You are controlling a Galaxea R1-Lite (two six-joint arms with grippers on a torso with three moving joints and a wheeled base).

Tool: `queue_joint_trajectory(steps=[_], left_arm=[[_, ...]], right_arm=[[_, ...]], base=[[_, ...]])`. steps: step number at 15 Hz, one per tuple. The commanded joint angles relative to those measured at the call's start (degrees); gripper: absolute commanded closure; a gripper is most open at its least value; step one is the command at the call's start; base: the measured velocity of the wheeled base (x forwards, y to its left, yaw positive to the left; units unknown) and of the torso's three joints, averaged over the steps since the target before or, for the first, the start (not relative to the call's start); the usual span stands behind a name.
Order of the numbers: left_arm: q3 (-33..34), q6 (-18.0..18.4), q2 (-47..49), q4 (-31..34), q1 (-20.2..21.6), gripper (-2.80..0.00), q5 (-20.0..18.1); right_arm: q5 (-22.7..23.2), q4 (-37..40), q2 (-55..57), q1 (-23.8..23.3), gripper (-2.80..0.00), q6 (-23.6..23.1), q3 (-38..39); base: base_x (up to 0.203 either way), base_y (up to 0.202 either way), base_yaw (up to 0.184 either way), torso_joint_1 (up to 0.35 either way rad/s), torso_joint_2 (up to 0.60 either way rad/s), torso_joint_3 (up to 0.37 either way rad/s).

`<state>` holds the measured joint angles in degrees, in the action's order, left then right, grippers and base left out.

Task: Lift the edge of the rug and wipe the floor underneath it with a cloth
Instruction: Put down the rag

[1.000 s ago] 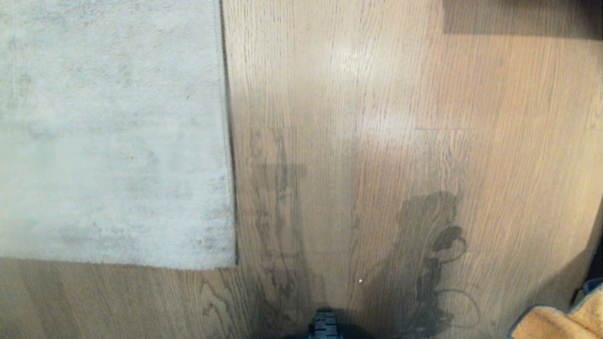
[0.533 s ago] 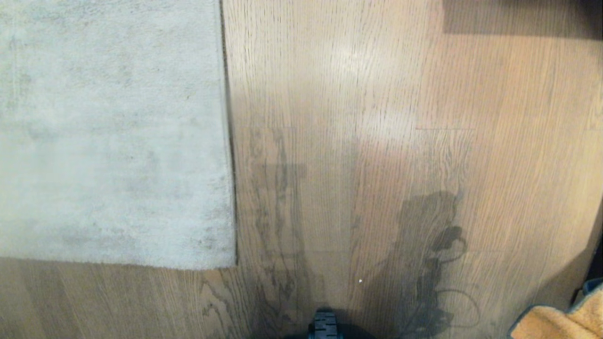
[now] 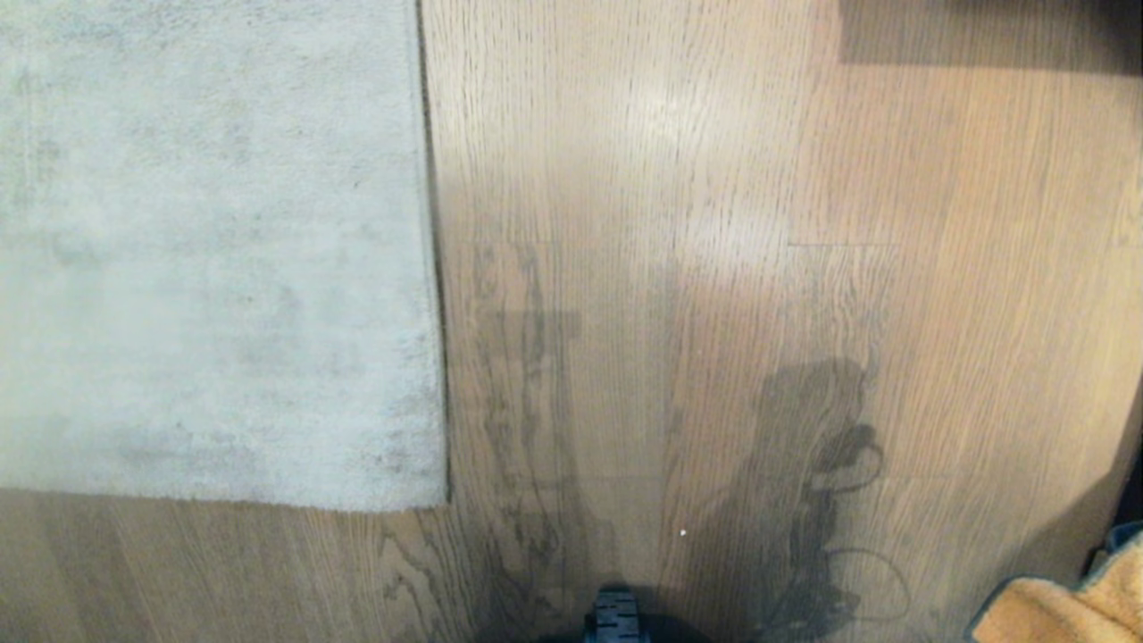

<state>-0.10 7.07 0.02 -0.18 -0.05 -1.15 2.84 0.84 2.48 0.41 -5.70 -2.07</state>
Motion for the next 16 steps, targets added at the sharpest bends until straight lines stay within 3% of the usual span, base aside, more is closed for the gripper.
queue_joint_trajectory(steps=[1, 5, 12, 16], left_arm=[[0.01, 0.05, -0.02, 0.01, -0.04, 0.0, 0.0], [0.01, 0.05, -0.02, 0.01, -0.04, 0.0, 0.0], [0.01, 0.05, -0.02, 0.01, -0.04, 0.0, 0.0], [0.01, 0.05, -0.02, 0.01, 0.05, 0.0, 0.0]], right_arm=[[0.25, -0.44, 5.47, 0.12, 0.0, 0.3, -2.31], [0.42, -4.89, 17.59, 1.12, 0.0, 0.94, -7.82], [0.45, -24.76, 36.2, 1.16, 0.0, 0.85, -9.41], [0.34, -32.41, 45.16, -0.12, 0.0, 0.36, -10.07]], base=[[0.0, 0.0, 0.0, 0.0, 0.0, 0.0], [0.0, 0.0, 0.0, 0.0, 0.0, 0.0], [0.0, 0.0, 0.0, 0.0, 0.0, 0.0], [0.0, 0.0, 0.0, 0.0, 0.0, 0.0]])
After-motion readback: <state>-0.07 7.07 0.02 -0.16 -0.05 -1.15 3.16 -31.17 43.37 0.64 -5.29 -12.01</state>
